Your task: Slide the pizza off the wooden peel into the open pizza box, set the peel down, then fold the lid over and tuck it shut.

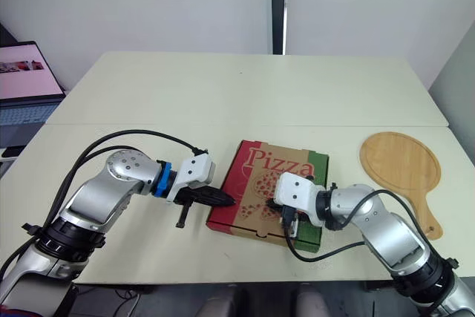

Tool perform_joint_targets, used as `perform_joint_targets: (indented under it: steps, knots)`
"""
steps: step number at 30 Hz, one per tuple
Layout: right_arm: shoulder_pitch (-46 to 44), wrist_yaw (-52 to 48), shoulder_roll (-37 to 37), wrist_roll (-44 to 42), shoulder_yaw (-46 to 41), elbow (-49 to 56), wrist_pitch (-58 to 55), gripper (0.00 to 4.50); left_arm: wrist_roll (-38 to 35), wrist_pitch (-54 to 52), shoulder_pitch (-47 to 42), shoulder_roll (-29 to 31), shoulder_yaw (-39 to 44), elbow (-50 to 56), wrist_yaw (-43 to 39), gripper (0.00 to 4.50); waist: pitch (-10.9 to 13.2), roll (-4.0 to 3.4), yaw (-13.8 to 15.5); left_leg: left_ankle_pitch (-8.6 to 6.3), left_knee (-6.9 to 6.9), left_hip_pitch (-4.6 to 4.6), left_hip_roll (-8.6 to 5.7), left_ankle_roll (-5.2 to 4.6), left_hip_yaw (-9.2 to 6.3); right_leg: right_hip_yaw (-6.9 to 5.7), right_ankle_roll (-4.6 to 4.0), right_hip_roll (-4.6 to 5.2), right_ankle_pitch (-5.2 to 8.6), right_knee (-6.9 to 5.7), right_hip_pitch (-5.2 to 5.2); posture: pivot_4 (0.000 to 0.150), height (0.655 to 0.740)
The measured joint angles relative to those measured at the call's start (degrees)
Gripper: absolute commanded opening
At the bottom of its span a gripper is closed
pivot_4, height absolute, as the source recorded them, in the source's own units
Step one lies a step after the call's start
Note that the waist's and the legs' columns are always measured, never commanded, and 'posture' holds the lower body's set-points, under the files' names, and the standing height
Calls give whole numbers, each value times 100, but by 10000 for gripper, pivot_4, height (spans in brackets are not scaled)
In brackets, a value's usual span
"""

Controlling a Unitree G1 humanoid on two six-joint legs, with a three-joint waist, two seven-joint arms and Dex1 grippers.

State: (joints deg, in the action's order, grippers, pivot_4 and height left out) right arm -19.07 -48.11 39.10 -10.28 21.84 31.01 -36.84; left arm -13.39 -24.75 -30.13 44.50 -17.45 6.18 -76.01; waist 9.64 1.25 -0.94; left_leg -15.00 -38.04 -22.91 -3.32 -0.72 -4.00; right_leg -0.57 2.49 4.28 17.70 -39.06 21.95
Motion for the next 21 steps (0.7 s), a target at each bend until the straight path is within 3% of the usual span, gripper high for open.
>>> perform_joint_targets:
  steps: [6, 13, 16, 21]
  knots:
    - [92, 217, -249, -269, -594, 107, -1, 160, -539, -513, 142, -148, 518, 56, 237, 0, 1, 1, 2, 0, -3, -7, -1, 0, -1, -1, 0, 1, 0, 0, 3, 1500, 7281]
    - [759, 343, 672, -319, -2290, 6, 5, 160, -437, -470, 808, 500, 1400, -141, 760, 0, 1, -1, 50, 0, 8, 0, 0, 0, 1, 2, 0, 4, 0, 4, 2, 1500, 7281]
    - [1254, 489, 989, 300, -2230, -775, 585, 160, -279, -411, 1373, 368, 1322, -158, 1065, 0, 1, 0, 72, -1, 6, -1, -1, -1, 8, 4, 0, 8, 0, 6, 0, 1500, 7281]
    - [1209, 594, 748, 701, -1855, -1492, 1291, 160, -273, -526, 1511, 25, 1042, 106, 1284, 0, 1, 0, 72, 0, 6, 0, 2, 0, 10, 4, 0, 8, 0, 2, -1, 1500, 7281]
